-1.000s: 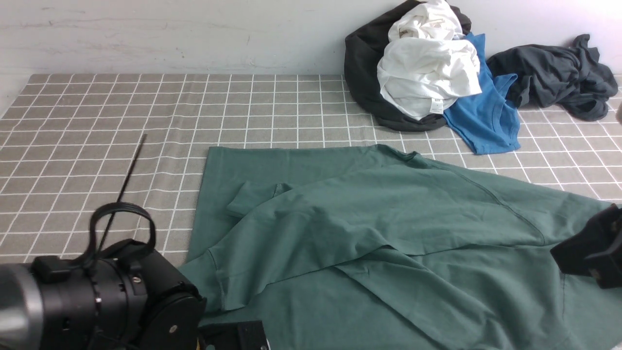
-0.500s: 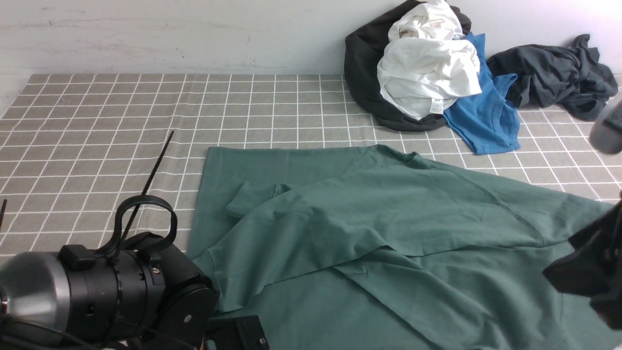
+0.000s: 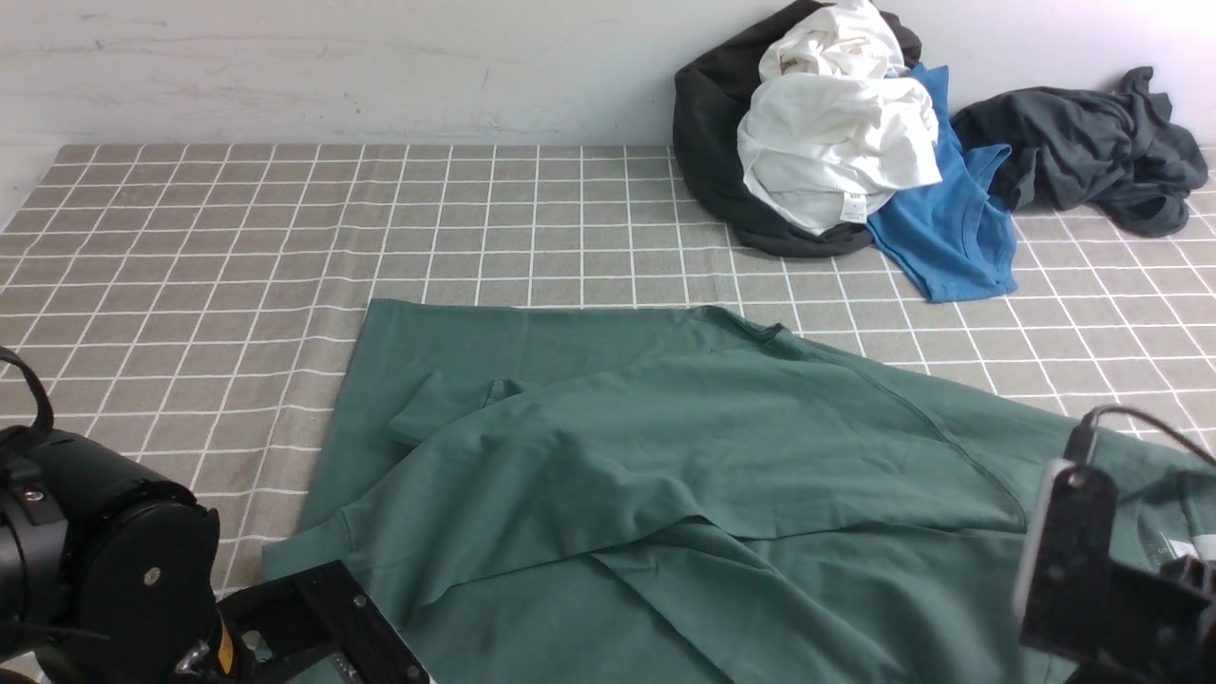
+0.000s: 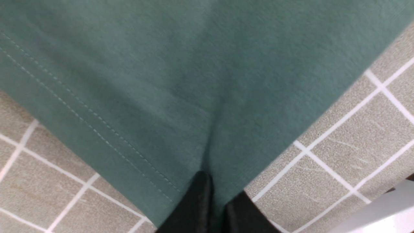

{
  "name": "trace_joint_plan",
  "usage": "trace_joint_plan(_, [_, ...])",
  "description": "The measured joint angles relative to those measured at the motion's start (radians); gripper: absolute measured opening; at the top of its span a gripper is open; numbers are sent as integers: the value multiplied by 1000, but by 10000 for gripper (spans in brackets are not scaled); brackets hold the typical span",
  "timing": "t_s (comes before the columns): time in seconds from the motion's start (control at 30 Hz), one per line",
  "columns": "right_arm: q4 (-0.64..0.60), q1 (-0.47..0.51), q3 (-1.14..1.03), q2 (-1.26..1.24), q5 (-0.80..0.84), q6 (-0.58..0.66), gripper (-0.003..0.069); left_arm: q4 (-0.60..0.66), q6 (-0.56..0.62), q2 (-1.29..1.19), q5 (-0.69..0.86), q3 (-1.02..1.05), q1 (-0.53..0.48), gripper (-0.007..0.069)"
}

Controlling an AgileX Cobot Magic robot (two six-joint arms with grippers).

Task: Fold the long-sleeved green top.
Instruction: Use both arms simultaneously to clamp the lower edge of the clothing fabric, then use both arms to drag the lower edge of the fabric forward and fold it over the upper edge

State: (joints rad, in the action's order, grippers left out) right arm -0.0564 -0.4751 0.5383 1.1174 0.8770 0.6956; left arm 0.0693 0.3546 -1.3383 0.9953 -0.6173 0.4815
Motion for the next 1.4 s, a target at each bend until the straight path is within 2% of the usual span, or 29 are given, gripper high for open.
trace_joint_plan(0.23, [30,0,-96,119,-197,49,378,14,1,2,-6,0,0,-7])
trace_joint_plan(0.43, [100,0,-96,224,-268,59,358,15,1,2,-9,0,0,-7])
trace_joint_plan(0.5, [108,0,-96,240,-269,59,304,15,1,2,-9,0,0,-7])
trace_joint_plan(0.57, [108,0,-96,240,-269,59,220,15,1,2,-9,0,0,-7])
trace_joint_plan(0.63, [108,0,-96,240,-273,59,101,17,1,2,-10,0,0,-7])
trace_joint_plan(0.67, [108,0,-96,239,-273,59,90,17,1,3,-11,0,0,-7])
trace_joint_plan(0.7, [108,0,-95,233,-274,59,37,17,0,8,-16,0,0,-7])
trace_joint_plan(0.77, [108,0,-77,213,-250,59,6,17,0,25,-23,-1,0,-7])
trace_joint_plan(0.9, [116,0,17,174,-164,58,-1,12,-12,56,-13,-36,0,-7])
trace_joint_plan(1.07, [127,60,253,171,-41,55,-1,0,-31,48,58,-238,-55,-3])
trace_joint_plan(1.27, [10,236,581,357,36,123,-1,-15,87,-155,92,-575,-239,6])
trace_joint_plan(1.4, [-59,286,730,505,99,179,-1,-19,127,-340,103,-773,-288,6])
